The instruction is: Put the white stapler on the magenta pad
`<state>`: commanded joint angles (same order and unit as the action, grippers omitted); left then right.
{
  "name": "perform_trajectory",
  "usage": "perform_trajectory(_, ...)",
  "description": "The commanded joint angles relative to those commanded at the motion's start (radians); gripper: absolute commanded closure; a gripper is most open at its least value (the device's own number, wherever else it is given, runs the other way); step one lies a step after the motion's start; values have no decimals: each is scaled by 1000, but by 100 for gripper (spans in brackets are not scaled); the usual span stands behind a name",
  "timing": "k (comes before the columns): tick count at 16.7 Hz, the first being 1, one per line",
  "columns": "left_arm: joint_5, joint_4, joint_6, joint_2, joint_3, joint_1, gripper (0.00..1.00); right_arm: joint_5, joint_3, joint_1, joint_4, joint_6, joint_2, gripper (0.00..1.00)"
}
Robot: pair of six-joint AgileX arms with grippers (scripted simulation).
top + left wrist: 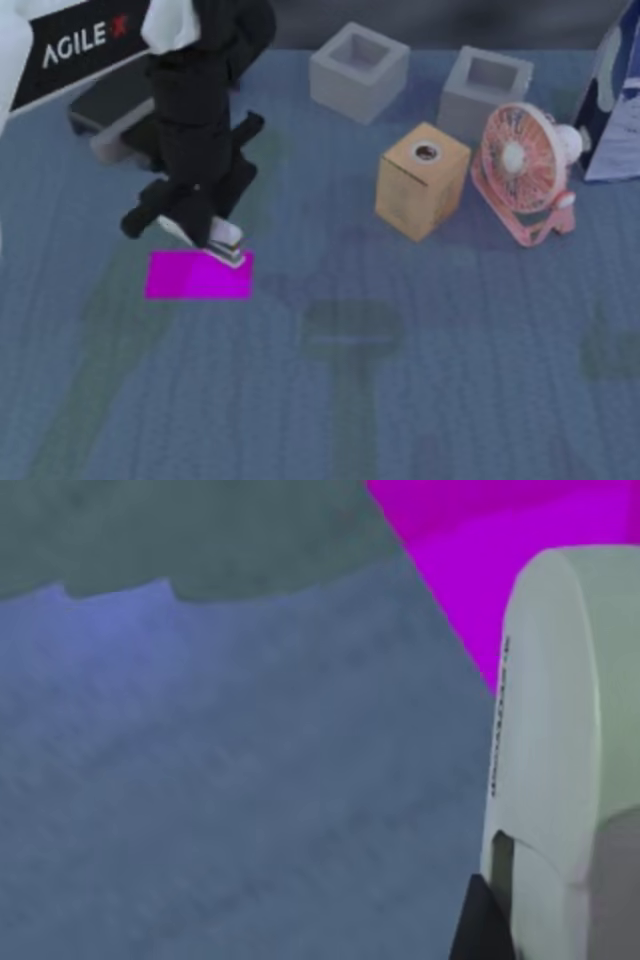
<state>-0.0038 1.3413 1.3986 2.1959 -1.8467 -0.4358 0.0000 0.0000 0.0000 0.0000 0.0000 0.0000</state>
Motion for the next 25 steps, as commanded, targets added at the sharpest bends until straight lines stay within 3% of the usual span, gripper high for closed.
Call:
perform_trajectory(4, 3, 0, 334, -6, -49, 44, 100, 0, 0, 0, 0, 0, 0, 0)
perform_trajectory(8, 5, -12, 500, -25, -73, 71, 100, 0, 0, 0, 0, 0, 0, 0)
perform_trajectory(16, 6, -30, 513, -23, -58, 67, 100, 0, 0, 0, 0, 0, 0, 0)
perform_trajectory(25, 6, -362, 508, 38, 204, 82, 100, 0, 0, 0, 0, 0, 0, 0)
